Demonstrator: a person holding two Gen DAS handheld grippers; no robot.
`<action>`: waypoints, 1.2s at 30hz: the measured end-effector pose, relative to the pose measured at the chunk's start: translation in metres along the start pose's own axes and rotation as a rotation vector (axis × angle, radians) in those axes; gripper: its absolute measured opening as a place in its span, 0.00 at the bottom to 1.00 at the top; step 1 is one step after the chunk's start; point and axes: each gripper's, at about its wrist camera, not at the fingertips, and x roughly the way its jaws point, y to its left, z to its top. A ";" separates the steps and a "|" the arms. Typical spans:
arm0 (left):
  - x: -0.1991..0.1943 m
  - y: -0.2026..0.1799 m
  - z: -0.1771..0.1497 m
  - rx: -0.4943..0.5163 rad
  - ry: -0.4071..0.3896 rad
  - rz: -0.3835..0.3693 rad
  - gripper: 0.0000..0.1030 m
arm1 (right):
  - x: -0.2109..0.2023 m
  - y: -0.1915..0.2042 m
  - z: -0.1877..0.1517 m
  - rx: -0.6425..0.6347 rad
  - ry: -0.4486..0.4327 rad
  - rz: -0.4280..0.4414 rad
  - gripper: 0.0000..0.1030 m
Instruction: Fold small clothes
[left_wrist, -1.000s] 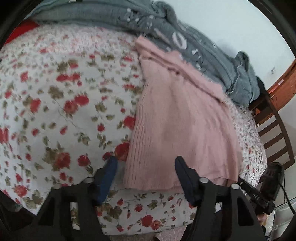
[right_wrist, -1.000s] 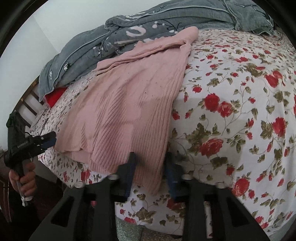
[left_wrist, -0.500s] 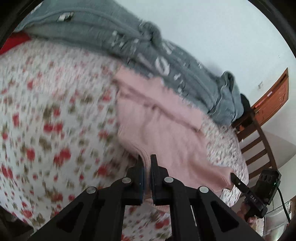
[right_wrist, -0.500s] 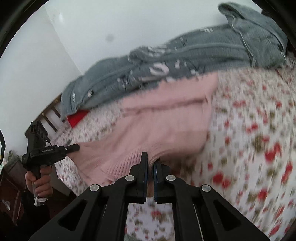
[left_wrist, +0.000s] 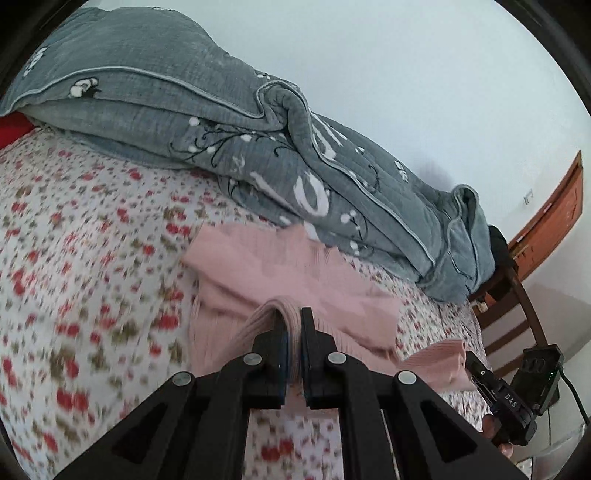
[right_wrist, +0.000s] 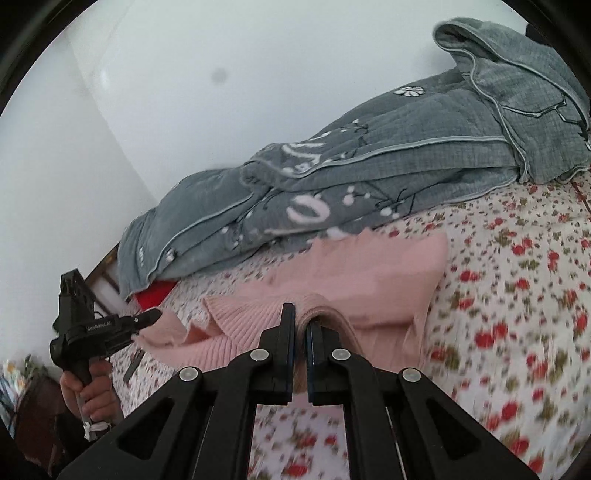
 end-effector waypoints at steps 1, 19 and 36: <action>0.005 0.000 0.005 -0.004 -0.002 0.003 0.07 | 0.006 -0.005 0.006 0.013 0.001 -0.003 0.05; 0.161 0.024 0.094 -0.062 0.105 0.032 0.07 | 0.155 -0.085 0.087 0.107 0.082 -0.070 0.06; 0.171 0.056 0.084 -0.076 0.150 0.111 0.68 | 0.156 -0.110 0.079 0.024 0.155 -0.228 0.41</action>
